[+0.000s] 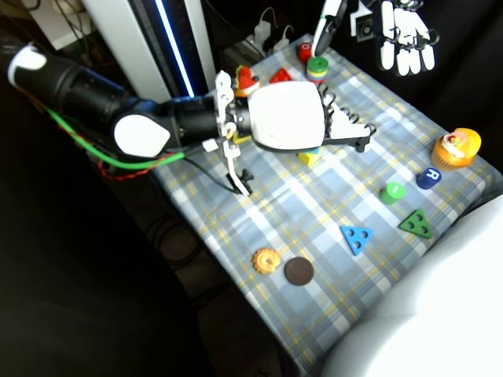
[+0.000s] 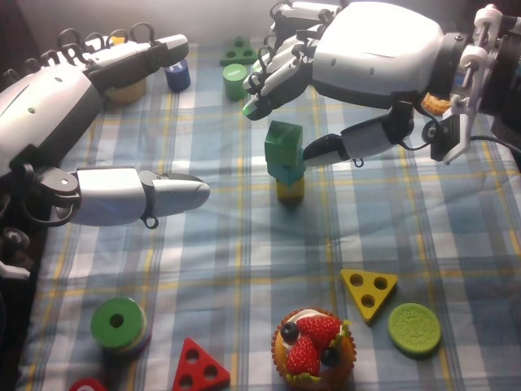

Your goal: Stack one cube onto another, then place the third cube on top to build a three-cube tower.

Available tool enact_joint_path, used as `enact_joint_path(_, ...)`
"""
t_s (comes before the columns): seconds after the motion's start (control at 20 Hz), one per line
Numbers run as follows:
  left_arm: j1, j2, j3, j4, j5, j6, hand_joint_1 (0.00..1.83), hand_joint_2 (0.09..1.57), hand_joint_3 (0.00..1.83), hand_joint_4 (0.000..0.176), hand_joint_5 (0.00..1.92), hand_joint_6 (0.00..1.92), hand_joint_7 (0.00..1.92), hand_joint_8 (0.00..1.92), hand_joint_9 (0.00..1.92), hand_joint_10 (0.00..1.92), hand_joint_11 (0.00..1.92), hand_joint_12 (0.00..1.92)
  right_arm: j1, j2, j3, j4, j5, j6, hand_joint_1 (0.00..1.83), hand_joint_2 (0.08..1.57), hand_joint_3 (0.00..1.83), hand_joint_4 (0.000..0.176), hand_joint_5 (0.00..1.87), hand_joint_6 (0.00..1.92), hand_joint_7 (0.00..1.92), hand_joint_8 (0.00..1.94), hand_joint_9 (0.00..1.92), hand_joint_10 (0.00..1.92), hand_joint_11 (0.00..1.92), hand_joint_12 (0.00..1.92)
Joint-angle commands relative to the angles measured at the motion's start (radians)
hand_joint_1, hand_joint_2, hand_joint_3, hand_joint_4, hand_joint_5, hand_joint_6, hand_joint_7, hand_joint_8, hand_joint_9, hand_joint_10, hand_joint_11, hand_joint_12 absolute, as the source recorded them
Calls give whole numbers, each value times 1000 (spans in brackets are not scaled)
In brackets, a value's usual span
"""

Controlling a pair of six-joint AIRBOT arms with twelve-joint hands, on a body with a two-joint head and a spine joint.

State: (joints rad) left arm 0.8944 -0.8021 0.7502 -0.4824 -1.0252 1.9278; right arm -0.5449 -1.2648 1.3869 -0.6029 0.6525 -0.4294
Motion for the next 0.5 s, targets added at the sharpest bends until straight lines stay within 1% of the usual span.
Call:
enact_joint_path(0.0,-6,2,3,31,-120,-8,793,803,0,140,342,2,312,2,219,3,0,246,23,-1,2,35,100,3,1107,947,0,0,732,0,638,3,588,11,62,1193)
enact_joint_path(0.1,-5,2,3,30,-121,-8,779,806,0,149,321,1,295,0,205,0,0,218,23,-1,-1,37,100,3,1112,951,1,0,702,0,615,0,571,3,42,1189)
enact_joint_path(0.15,-5,2,2,27,-125,-8,772,802,0,147,332,2,310,2,219,3,0,246,23,2,-6,42,102,3,1096,951,1,0,644,0,576,0,554,0,39,1191)
enact_joint_path(0.2,-5,2,1,23,-129,-8,775,805,1,137,328,0,309,0,209,0,0,249,23,3,-13,47,113,3,1082,952,1,0,533,0,491,0,462,2,7,1044)
enact_joint_path(0.25,-4,2,-1,17,-137,-9,771,812,3,146,302,1,293,1,185,0,0,184,23,16,-26,65,136,2,1055,948,0,0,444,0,409,0,380,5,1,889)
enact_joint_path(0.3,-3,2,-2,15,-144,-13,750,799,0,156,251,0,284,0,187,1,0,195,23,36,-37,87,162,2,1020,954,1,16,305,0,300,0,294,4,0,720)
enact_joint_path(0.35,0,4,0,23,-153,-48,749,766,7,164,216,0,269,0,202,1,0,308,14,71,-50,122,200,-2,930,1013,10,7,202,0,221,0,215,1,0,435)
enact_joint_path(0.4,6,13,6,38,-161,-110,736,756,1,161,219,0,264,0,213,0,0,410,6,98,-63,150,227,-18,852,1048,10,10,144,1,159,1,159,1,0,231)
enact_joint_path(0.45,15,22,14,54,-175,-182,772,736,0,160,218,0,245,0,207,0,0,473,-3,130,-83,176,248,-37,729,1064,10,49,92,0,70,0,41,0,0,45)
